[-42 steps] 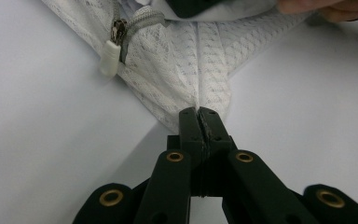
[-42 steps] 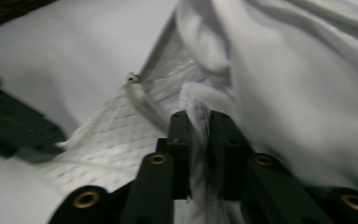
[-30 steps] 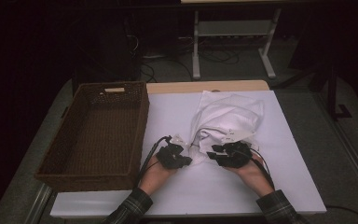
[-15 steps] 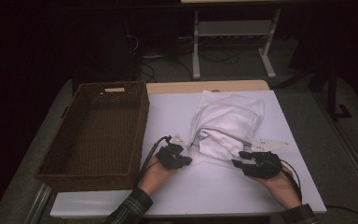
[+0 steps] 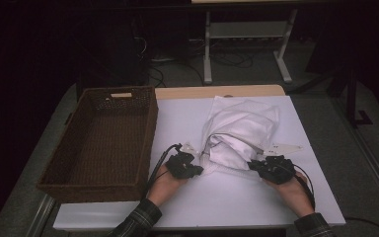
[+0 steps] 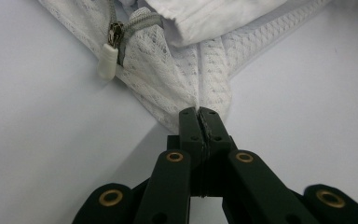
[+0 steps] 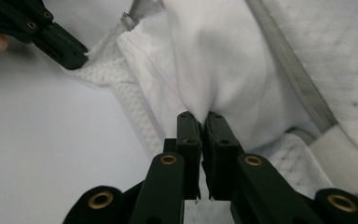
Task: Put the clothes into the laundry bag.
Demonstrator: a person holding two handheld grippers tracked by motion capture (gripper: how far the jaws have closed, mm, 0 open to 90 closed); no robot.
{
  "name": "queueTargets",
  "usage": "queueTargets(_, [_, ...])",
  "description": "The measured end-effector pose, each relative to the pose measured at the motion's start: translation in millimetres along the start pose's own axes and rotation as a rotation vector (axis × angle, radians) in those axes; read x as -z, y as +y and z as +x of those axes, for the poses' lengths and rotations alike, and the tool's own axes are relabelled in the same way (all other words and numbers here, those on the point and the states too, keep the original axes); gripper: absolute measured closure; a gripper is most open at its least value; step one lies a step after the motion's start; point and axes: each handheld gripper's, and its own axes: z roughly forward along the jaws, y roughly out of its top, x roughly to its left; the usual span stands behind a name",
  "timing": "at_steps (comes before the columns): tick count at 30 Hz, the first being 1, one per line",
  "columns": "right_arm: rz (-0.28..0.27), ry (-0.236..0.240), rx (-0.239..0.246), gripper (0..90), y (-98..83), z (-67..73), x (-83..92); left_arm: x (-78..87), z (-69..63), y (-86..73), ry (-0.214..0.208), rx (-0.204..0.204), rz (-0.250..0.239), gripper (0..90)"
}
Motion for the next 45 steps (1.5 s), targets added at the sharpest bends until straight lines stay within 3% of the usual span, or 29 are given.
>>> queueTargets(5, [0.01,-0.01,0.037,84.8,10.9,6.0,-13.9,-0.1,-0.1,0.0,0.0,0.001,0.0,89.3])
queueTargets(15, [0.023,-0.066,0.019,86.0,28.6,2.1,-50.5,-0.1,0.1,0.2,-0.002,0.001,-0.001,89.5])
queueTargets(18, [0.021,-0.075,0.022,86.1,29.1,0.9,-53.4,-0.1,0.3,0.1,-0.004,0.003,-0.001,89.5])
queueTargets(19, [0.01,-0.093,-0.001,86.2,31.0,-3.7,-60.2,0.0,0.3,0.1,-0.004,0.002,-0.001,89.5])
queueTargets(24, [0.006,-0.103,-0.006,86.3,31.4,-6.1,-62.3,0.0,0.4,0.1,-0.004,0.001,0.0,89.5])
queueTargets(27, [-0.005,-0.127,-0.034,86.3,30.8,-13.9,-67.1,0.0,0.3,0.1,-0.003,0.0,0.0,89.5])
queueTargets(32, [-0.011,-0.145,-0.027,86.3,31.3,-16.3,-69.3,-0.1,0.4,0.1,-0.003,0.002,-0.001,89.5])
queueTargets(38, [-0.031,-0.175,-0.064,86.3,31.9,-28.8,-73.0,-0.1,0.6,0.1,-0.005,0.004,-0.001,89.5])
queueTargets(43, [-0.039,-0.162,-0.067,84.4,30.9,-30.1,-70.7,0.0,0.3,0.0,-0.003,-0.002,0.0,89.4])
queueTargets(45, [-0.035,-0.135,-0.069,78.5,31.2,-29.2,-64.9,0.0,0.3,-0.1,-0.002,-0.003,0.0,89.4])
